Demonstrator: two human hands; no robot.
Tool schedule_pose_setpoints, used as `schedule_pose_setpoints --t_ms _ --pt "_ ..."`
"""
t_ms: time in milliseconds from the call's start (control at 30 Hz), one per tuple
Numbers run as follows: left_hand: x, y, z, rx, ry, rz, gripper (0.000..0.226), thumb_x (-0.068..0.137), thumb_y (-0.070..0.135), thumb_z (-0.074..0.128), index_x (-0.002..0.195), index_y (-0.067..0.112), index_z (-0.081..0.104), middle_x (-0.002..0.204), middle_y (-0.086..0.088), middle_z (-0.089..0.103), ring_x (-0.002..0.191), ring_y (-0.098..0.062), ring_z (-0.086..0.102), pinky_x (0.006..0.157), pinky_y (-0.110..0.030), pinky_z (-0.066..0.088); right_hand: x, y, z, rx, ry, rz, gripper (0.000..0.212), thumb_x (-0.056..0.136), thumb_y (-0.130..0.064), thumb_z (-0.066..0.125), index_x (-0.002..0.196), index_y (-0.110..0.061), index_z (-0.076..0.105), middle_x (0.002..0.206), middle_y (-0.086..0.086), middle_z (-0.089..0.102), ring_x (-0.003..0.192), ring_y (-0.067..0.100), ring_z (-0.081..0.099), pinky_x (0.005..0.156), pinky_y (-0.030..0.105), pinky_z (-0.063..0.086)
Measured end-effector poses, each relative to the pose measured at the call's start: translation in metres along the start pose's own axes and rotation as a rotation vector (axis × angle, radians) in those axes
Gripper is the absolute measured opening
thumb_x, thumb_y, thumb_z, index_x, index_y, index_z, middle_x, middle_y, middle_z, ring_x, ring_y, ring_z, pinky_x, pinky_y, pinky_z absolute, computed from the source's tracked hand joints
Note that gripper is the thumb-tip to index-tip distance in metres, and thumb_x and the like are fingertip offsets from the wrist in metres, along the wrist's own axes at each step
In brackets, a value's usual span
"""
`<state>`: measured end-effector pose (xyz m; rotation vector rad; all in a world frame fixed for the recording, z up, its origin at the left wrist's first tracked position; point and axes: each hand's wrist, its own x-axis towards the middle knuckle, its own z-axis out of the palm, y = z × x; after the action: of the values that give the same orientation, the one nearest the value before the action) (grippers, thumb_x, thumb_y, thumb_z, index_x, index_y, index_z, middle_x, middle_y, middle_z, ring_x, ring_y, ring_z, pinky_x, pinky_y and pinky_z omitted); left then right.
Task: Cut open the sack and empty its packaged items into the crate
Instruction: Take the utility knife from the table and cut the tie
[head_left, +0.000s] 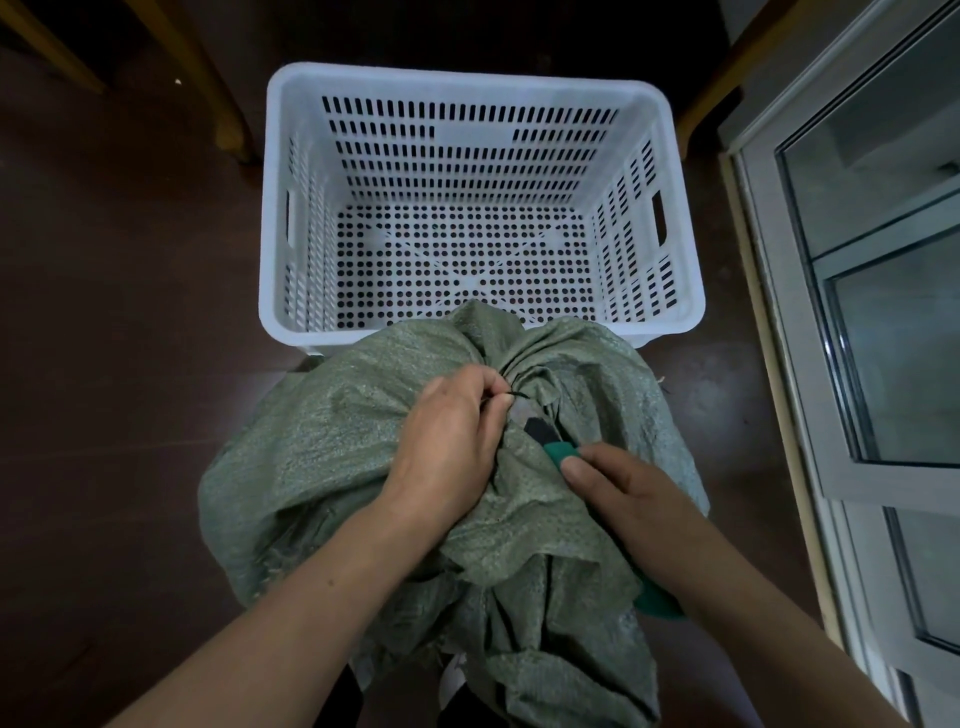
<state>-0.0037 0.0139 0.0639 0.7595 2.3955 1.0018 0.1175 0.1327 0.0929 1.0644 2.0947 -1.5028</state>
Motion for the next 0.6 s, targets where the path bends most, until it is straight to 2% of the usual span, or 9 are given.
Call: schedule_pose_setpoints --t_ms 67,167,233,300,400,500,600 --pt "0.000 0.000 0.000 0.010 0.001 0.005 0.010 0.094 0.024 0.050 0.096 0.017 0.058 0.088 0.005 0.059 0.085 -0.010 0.046 0.064 -0.017 0.025 -0.001 -0.001 0.001 -0.022 0.018 -0.006 0.019 0.092 -0.039 0.051 0.078 -0.030 0.062 0.074 -0.009 0.062 0.070 0.003 0.056 0.072 0.030 0.044" --pt "0.003 0.002 0.001 0.008 -0.007 -0.014 0.012 0.095 0.025 0.049 0.098 0.018 0.058 0.088 0.004 0.059 0.085 -0.012 0.047 0.064 -0.019 0.027 -0.006 0.001 0.007 -0.104 0.132 -0.055 0.014 0.090 -0.041 0.052 0.079 -0.035 0.057 0.074 -0.008 0.062 0.071 0.008 0.058 0.070 0.032 0.045" --pt "0.005 0.005 0.003 0.017 -0.026 -0.022 0.013 0.096 0.027 0.047 0.099 0.019 0.057 0.087 0.005 0.059 0.087 -0.012 0.048 0.064 -0.020 0.028 -0.010 0.001 0.011 -0.209 0.201 -0.076 0.011 0.089 -0.045 0.050 0.091 -0.036 0.057 0.080 -0.007 0.066 0.076 0.013 0.062 0.071 0.034 0.048" --pt "0.005 0.008 0.004 0.020 -0.034 -0.026 0.014 0.096 0.027 0.045 0.100 0.020 0.057 0.086 0.008 0.056 0.086 -0.011 0.047 0.063 -0.018 0.026 -0.014 0.001 0.014 -0.312 0.261 -0.093 0.028 0.088 -0.049 0.047 0.108 -0.030 0.056 0.085 0.001 0.070 0.079 0.022 0.064 0.070 0.036 0.049" --pt "0.003 0.010 0.006 0.001 -0.025 -0.053 0.014 0.096 0.028 0.046 0.100 0.020 0.057 0.085 0.010 0.055 0.085 -0.010 0.049 0.066 -0.017 0.029 -0.018 0.001 0.019 -0.433 0.346 -0.129 0.045 0.085 -0.056 0.036 0.117 -0.028 0.052 0.083 0.005 0.071 0.076 0.027 0.066 0.065 0.035 0.048" --pt "0.001 0.013 0.008 -0.025 -0.011 -0.093 0.015 0.096 0.028 0.047 0.100 0.019 0.058 0.085 0.009 0.056 0.083 -0.012 0.052 0.066 -0.021 0.032 -0.019 0.003 0.022 -0.490 0.368 -0.134 0.047 0.088 -0.055 0.032 0.124 -0.029 0.048 0.086 0.004 0.071 0.079 0.025 0.066 0.064 0.033 0.044" --pt "-0.002 0.017 0.010 -0.059 0.029 -0.102 0.014 0.096 0.025 0.046 0.095 0.017 0.057 0.082 0.005 0.058 0.079 -0.014 0.052 0.062 -0.021 0.030 -0.019 0.005 0.022 -0.529 0.407 -0.191 0.052 0.088 -0.055 0.027 0.126 -0.027 0.049 0.087 0.005 0.071 0.082 0.028 0.065 0.060 0.031 0.033"
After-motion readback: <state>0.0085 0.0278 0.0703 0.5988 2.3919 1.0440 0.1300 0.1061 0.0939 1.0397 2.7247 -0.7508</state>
